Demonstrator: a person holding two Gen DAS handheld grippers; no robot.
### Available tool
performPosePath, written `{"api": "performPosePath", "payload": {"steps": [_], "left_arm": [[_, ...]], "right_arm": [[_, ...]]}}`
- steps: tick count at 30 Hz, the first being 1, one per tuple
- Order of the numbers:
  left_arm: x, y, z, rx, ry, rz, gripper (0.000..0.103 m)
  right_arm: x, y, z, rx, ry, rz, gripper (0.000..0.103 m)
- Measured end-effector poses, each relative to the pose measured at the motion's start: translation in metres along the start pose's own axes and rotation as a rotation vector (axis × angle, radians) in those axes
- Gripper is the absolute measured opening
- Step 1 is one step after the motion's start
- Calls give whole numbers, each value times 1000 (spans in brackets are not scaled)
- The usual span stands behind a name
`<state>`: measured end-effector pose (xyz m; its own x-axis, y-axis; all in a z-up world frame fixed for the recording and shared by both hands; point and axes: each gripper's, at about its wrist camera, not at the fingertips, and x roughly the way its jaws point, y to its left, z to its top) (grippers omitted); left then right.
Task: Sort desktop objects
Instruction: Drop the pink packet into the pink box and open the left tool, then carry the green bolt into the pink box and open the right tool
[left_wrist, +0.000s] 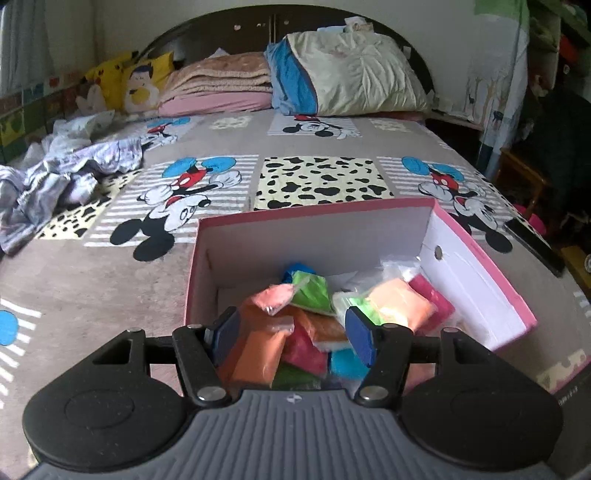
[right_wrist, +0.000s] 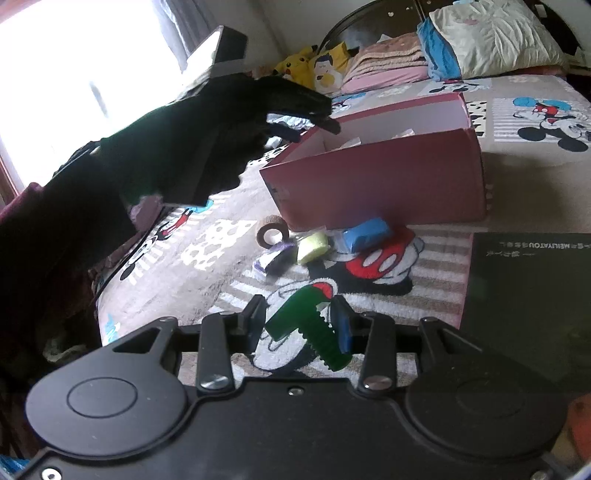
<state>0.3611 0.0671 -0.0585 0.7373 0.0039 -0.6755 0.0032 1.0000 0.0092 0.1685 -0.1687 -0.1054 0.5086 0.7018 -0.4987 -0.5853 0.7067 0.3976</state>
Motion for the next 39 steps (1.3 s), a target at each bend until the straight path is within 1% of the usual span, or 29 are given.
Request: {"api": "performPosePath", "payload": {"steps": [5, 12, 20, 23, 32, 35, 39], "left_arm": [[-22, -2, -9, -5, -9, -7, 62], [-48, 0, -34, -19, -16, -22, 62], [-74, -3, -67, 17, -45, 22, 63], [-82, -4, -82, 1, -53, 26, 68], [-99, 0, -128, -82, -52, 1, 68], [-102, 1, -140, -88, -57, 4, 68], [-108, 4, -155, -102, -76, -25, 68]], "right_arm": [[-6, 5, 2, -7, -7, -16, 38], [-14, 12, 8, -25, -26, -29, 38], [-20, 13, 20, -27, -45, -27, 38], [-21, 13, 26, -44, -52, -32, 38], [-12, 8, 59, -120, -74, -65, 38], [-6, 3, 73, -136, -84, -80, 38], [2, -3, 93, -156, -97, -97, 38]]}}
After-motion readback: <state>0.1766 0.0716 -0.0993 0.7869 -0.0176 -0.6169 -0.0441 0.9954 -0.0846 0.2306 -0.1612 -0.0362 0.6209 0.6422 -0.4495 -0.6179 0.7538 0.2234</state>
